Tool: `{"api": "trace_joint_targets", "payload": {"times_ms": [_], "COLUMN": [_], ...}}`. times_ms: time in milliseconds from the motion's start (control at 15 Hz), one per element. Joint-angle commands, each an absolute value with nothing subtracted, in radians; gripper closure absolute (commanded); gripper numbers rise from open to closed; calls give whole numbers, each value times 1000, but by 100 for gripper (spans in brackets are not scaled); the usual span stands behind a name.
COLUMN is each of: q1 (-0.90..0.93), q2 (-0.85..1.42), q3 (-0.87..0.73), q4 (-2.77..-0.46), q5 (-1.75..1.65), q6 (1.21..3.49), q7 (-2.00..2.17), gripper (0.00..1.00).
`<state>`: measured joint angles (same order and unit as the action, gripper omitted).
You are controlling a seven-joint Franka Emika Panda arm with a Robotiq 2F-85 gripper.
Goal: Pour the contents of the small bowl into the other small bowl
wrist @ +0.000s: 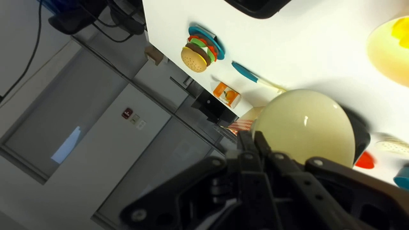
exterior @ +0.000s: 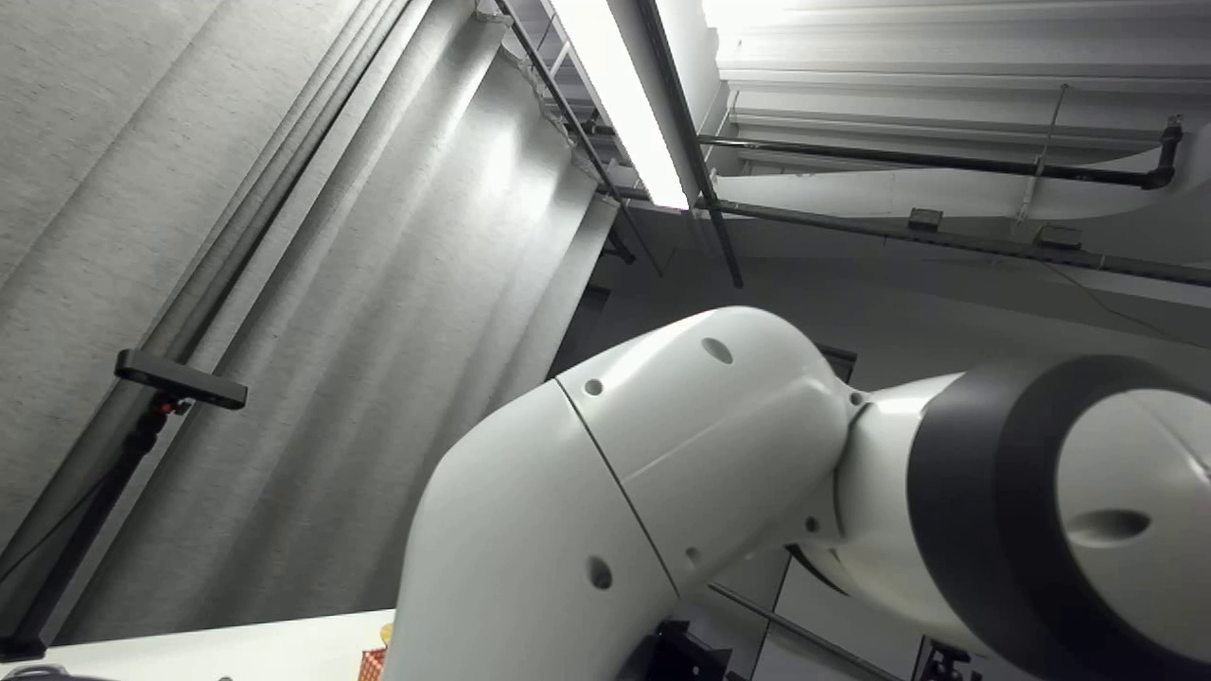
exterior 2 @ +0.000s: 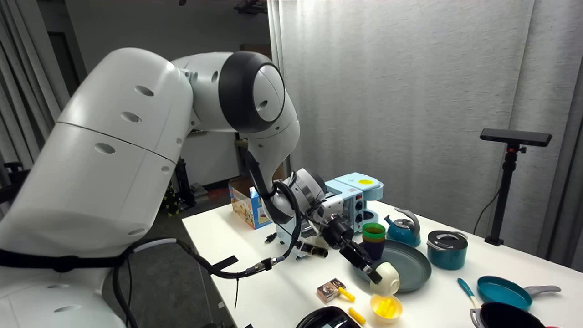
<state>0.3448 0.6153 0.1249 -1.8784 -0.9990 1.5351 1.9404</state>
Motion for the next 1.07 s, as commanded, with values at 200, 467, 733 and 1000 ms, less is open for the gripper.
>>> {"api": "trace_joint_targets", "payload": {"times_ms": [200, 467, 733, 1000], "q1": [334, 331, 240, 122], "q2": [619, 617, 461, 345], "q3": [133, 133, 100, 38], "q4": [-1862, -1863, -2025, -2110], "q5": [-917, -876, -903, -917], "q6": [1537, 1564, 1714, 1874], "q7": [2071, 2103, 2059, 1980], "gripper": [99, 99, 99, 99]}}
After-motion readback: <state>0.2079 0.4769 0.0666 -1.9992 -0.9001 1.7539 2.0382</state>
